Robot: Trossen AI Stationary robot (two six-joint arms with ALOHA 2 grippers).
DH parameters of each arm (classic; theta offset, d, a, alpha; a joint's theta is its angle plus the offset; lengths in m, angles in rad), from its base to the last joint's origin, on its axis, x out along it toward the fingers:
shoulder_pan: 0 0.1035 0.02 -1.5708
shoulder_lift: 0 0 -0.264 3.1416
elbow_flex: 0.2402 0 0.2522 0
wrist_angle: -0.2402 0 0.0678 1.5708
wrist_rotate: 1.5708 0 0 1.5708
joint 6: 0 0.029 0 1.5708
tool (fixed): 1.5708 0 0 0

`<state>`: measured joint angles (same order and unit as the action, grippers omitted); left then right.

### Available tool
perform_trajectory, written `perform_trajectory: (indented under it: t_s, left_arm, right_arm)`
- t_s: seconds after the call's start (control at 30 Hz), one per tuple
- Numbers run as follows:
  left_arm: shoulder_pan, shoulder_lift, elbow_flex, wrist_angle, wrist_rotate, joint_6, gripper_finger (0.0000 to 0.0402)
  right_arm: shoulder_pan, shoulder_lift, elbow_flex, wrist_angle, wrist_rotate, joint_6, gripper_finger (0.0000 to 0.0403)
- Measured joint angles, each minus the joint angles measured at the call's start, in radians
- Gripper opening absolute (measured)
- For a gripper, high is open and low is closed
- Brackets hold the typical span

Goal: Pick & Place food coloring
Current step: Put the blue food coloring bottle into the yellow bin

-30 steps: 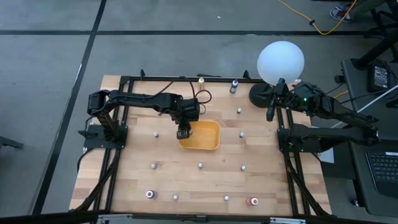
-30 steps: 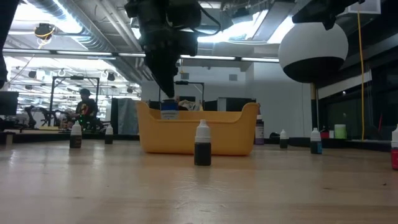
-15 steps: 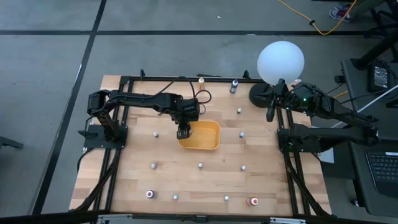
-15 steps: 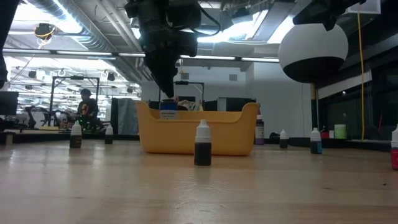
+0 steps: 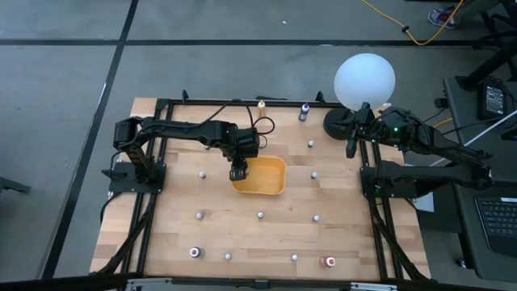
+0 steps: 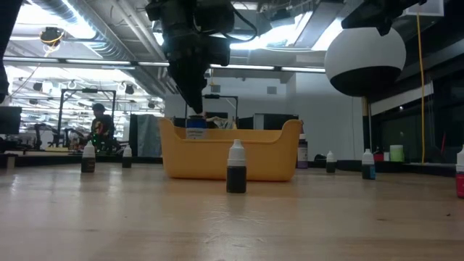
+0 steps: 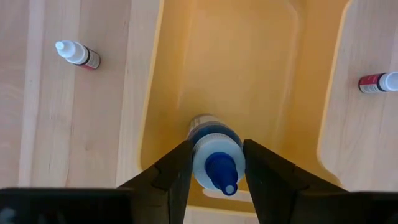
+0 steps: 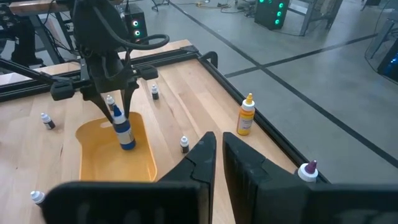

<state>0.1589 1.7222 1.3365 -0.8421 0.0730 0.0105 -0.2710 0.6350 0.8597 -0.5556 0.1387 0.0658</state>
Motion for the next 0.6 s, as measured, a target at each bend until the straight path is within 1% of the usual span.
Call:
perform_trajectory:
  t_s: [0.1, 0.23, 0.4, 0.5, 0.6]
  left_arm:
    - [0.0, 0.0, 0.0, 0.0, 0.013, 0.0, 0.0142]
    - [0.0, -0.001, 0.001, 0.0, 0.013, 0.0, 0.0156]
    - [0.0, -0.001, 0.012, -0.014, -0.025, 0.0, 0.0174]
    - [0.0, -0.007, 0.066, -0.052, -0.05, 0.003, 0.0177]
    - [0.0, -0.008, 0.147, -0.118, -0.076, 0.009, 0.0177]
  right_arm:
    - [0.0, 0.0, 0.0, 0.0, 0.0, 0.0, 0.0034]
    - [0.0, 0.0, 0.0, -0.001, 0.0, 0.0, 0.0034]
    - [0.0, 0.0, 0.0, -0.005, 0.0, 0.0, 0.0034]
    - [0.0, 0.0, 0.0, -0.007, 0.0, 0.0, 0.0034]
    - [0.0, 0.0, 0.0, -0.009, 0.0, 0.0, 0.0034]
